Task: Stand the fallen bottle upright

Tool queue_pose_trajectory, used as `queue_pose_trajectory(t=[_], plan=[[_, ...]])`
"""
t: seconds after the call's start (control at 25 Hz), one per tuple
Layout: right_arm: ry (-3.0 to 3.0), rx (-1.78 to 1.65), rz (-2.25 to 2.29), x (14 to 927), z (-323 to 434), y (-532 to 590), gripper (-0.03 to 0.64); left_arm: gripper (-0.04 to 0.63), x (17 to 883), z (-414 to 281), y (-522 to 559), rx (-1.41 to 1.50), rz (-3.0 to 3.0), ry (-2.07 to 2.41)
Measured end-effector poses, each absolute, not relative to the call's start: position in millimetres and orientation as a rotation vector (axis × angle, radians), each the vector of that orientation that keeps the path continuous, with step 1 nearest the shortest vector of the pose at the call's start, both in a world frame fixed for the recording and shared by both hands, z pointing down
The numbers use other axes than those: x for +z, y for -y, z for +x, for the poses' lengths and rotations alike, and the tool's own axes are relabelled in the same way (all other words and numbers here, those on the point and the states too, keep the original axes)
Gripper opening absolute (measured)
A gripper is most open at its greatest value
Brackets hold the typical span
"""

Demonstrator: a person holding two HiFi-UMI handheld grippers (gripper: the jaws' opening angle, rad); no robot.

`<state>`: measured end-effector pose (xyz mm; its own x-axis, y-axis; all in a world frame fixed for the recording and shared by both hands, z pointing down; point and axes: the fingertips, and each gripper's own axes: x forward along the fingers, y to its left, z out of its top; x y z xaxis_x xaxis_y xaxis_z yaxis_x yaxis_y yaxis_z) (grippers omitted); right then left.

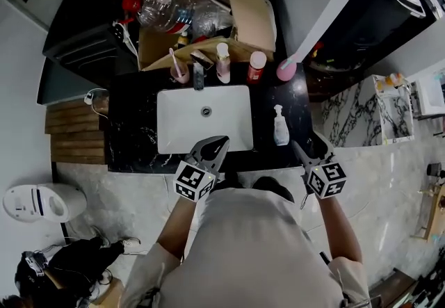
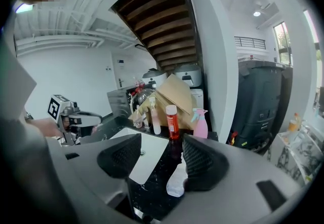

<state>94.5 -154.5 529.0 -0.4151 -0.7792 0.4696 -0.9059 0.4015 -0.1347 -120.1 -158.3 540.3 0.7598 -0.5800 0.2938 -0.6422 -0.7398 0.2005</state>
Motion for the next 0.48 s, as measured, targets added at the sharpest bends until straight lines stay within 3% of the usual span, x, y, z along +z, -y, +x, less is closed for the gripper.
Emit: queue_pose_trajectory(t=[0.48], plan=[[2.305, 0.646, 1.216, 579, 92, 186, 0.272, 0.008, 557, -117, 169, 0.312, 2.555, 1.101]])
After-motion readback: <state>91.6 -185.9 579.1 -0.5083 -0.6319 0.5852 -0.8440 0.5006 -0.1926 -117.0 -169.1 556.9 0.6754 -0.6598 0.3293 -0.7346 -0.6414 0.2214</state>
